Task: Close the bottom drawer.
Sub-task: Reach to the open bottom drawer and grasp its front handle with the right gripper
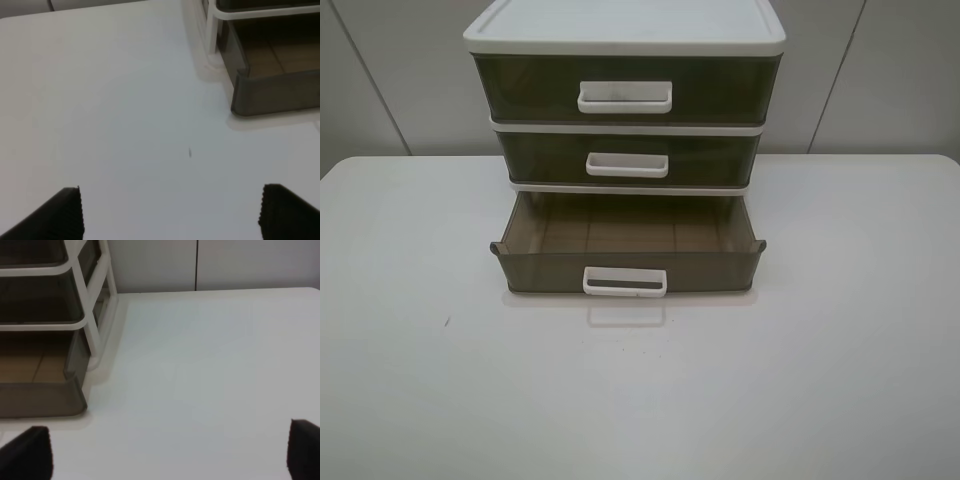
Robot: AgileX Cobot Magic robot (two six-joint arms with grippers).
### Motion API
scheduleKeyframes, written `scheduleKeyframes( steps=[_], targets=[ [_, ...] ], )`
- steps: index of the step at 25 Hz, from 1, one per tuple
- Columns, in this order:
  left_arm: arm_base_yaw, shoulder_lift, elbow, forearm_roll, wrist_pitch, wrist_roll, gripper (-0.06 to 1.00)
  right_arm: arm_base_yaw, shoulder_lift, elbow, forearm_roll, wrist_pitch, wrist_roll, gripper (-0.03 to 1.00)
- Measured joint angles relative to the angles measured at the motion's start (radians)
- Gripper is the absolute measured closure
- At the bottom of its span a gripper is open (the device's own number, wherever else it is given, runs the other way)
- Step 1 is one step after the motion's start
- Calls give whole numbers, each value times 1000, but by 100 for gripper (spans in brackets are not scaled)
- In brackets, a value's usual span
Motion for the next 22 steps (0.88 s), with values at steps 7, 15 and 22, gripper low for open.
scheduleKeyframes(
  steps=[7,15,22],
  targets=[
    [0,0,0,0,0,0,23,0,68,0,36,-1,0,15],
    [0,0,0,0,0,0,23,5,545,-48,191,-203,0,15],
    [0,0,0,0,0,0,23,349,861,-70,252,-485,0,15]
  ],
)
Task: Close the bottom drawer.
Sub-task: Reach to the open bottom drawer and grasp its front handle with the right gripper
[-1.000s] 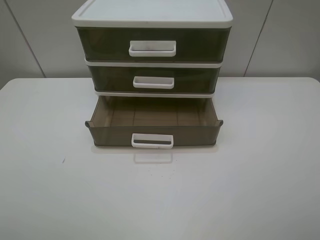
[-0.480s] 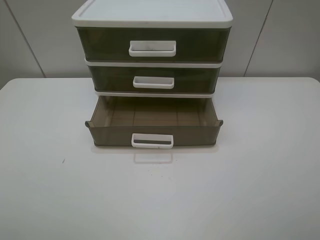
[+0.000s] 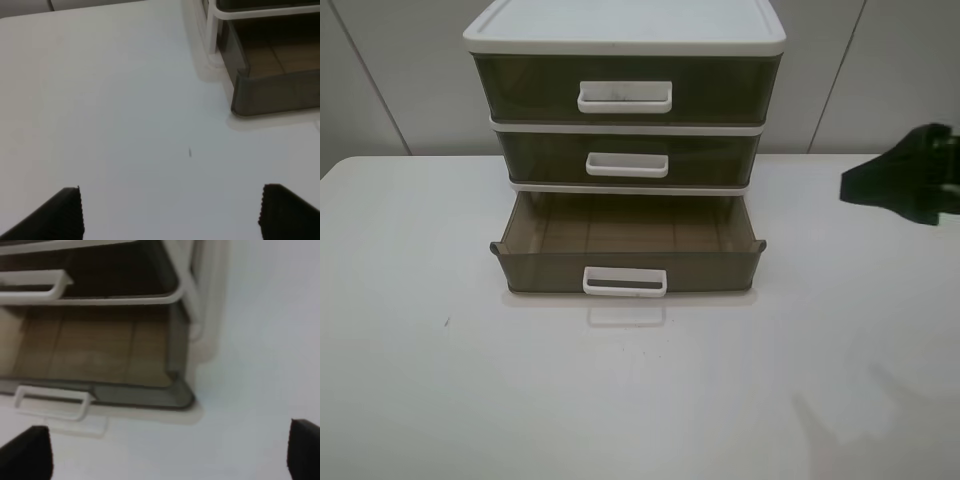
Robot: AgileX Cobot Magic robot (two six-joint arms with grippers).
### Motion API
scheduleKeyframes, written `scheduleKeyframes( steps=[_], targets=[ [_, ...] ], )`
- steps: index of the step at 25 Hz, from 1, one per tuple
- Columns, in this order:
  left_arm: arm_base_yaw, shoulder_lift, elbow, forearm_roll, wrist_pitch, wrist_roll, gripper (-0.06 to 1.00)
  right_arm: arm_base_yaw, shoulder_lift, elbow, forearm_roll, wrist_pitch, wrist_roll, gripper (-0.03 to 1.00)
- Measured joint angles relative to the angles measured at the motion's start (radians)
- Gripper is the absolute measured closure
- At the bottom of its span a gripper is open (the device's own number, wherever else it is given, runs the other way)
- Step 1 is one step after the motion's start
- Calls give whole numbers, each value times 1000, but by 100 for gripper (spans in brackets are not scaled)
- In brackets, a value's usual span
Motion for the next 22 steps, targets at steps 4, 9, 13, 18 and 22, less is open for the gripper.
scheduleKeyframes(
  steps=[4,9,13,18,22],
  targets=[
    [0,0,0,0,0,0,23,182,107,0,39,-131,0,15],
    [0,0,0,0,0,0,23,379,290,22,43,-397,0,15],
    [0,0,0,0,0,0,23,486,454,89,43,-693,0,15],
    [0,0,0,0,0,0,23,572,682,119,80,-1011,0,17],
    [0,0,0,0,0,0,23,579,768,119,104,-1071,0,45]
  ],
)
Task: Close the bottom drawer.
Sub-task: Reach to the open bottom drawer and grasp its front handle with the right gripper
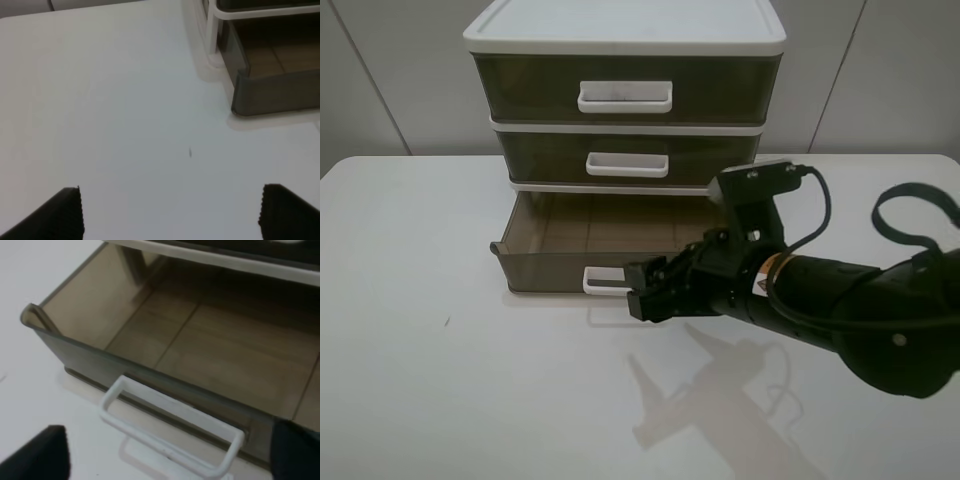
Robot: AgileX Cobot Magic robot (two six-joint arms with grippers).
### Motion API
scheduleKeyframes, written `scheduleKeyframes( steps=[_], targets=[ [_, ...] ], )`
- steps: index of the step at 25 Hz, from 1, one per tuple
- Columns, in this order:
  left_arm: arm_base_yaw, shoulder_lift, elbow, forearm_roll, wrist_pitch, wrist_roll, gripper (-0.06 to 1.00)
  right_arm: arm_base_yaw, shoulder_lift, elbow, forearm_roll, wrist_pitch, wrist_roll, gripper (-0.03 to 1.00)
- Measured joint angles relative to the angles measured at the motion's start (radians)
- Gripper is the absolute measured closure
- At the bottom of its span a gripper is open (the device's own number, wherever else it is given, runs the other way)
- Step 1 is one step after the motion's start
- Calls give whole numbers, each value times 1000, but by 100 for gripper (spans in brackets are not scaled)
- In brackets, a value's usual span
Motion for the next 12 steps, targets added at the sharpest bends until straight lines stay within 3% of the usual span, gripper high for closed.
scheduleKeyframes(
  steps=[3,4,7,12],
  targets=[
    [0,0,0,0,0,0,23,4,33,0,-1,-9,0,78],
    [0,0,0,0,0,0,23,7,39,2,-6,-10,0,85],
    [0,0,0,0,0,0,23,12,44,5,-23,-31,0,92],
    [0,0,0,0,0,0,23,12,44,5,-25,-110,0,94]
  ],
)
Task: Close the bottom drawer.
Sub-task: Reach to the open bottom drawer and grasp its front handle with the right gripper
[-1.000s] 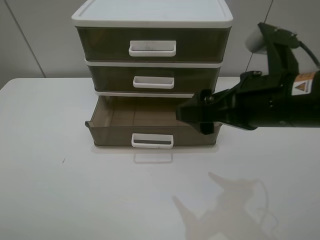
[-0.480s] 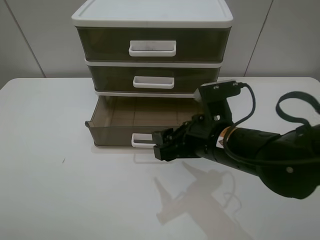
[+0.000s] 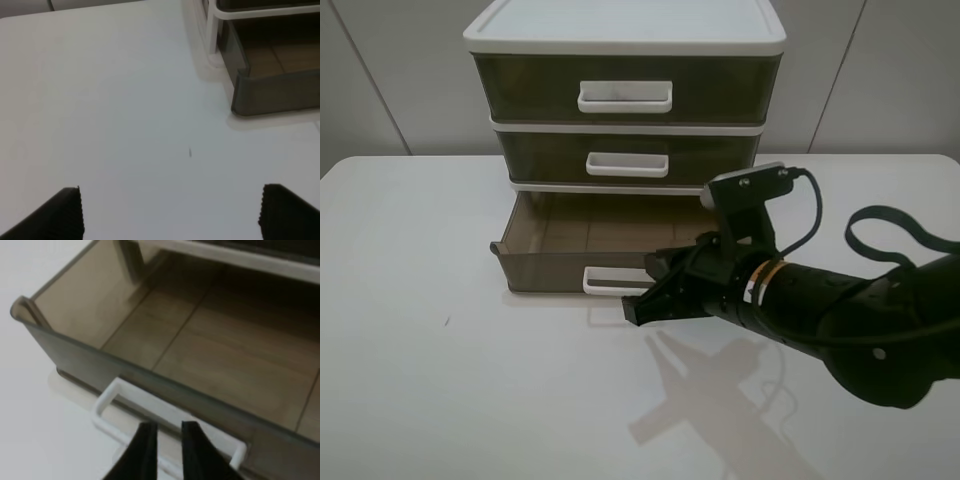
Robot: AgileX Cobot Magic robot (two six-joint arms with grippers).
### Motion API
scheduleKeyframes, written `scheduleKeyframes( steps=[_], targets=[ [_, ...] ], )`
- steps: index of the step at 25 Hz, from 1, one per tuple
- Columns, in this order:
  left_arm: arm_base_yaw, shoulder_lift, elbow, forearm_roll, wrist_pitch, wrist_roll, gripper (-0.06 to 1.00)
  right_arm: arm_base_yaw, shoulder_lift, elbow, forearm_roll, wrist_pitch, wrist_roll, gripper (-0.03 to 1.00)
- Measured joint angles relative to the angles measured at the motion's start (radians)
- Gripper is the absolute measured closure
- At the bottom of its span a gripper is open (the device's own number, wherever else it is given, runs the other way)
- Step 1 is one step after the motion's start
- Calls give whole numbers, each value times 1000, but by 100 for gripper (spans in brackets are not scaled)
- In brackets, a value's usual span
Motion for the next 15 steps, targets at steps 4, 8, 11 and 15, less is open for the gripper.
scheduleKeyframes(
  steps=[4,8,11,15],
  targets=[
    [0,0,0,0,0,0,23,0,0,0,20,-53,0,95],
    [0,0,0,0,0,0,23,0,28,-1,24,-62,15,95],
    [0,0,0,0,0,0,23,0,91,-23,25,-62,48,95],
    [0,0,0,0,0,0,23,0,145,-62,25,-62,81,95]
  ],
)
